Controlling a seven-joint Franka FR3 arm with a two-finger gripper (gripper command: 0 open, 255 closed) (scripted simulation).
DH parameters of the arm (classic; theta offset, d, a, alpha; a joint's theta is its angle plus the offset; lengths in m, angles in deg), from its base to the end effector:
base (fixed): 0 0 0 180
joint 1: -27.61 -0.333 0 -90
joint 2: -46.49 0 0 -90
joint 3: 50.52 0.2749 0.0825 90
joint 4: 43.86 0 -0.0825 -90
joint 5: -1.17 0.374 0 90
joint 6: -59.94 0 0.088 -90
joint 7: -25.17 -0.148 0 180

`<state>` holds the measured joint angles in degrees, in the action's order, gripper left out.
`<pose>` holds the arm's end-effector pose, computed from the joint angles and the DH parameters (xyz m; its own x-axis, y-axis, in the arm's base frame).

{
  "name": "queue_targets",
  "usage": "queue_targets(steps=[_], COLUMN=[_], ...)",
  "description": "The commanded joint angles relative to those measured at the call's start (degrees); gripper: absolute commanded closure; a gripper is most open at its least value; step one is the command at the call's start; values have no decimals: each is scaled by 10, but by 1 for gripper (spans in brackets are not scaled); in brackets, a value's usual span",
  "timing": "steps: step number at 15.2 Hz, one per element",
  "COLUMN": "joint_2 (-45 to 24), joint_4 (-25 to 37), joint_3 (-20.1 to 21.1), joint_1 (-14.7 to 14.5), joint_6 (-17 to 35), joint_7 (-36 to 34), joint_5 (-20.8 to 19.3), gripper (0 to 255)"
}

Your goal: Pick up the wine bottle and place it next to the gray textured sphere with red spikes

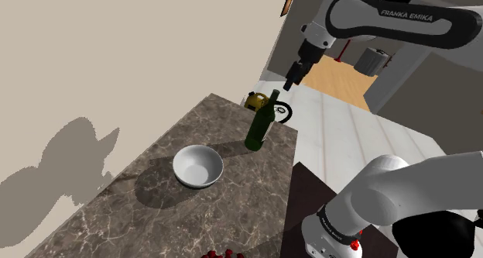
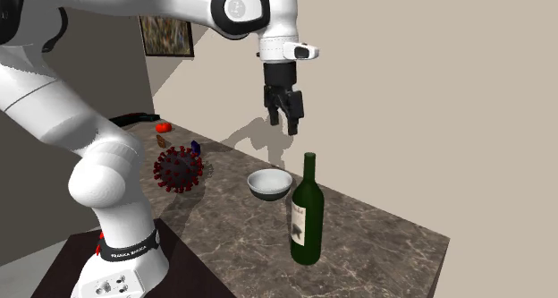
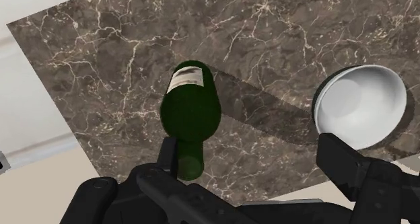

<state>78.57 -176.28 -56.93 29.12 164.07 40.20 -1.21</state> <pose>0.4000 -0.0627 0.4803 0.9869 0.1471 0.0662 0.1476 -0.9891 -0.0014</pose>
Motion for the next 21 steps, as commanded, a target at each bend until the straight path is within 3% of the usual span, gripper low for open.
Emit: queue_targets(steps=[1,6,14,21], joint_2=[-41,-134,-151,-151], joint_4=[9,39,-5,-5], joint_3=[-14,-44,-46,-46], joint_1=[0,-1,-2,-2], joint_6=[28,82,142,142], joint_7=[15,56,58,58], joint_5=[4,21,24,23], gripper=[0,0,0,0])
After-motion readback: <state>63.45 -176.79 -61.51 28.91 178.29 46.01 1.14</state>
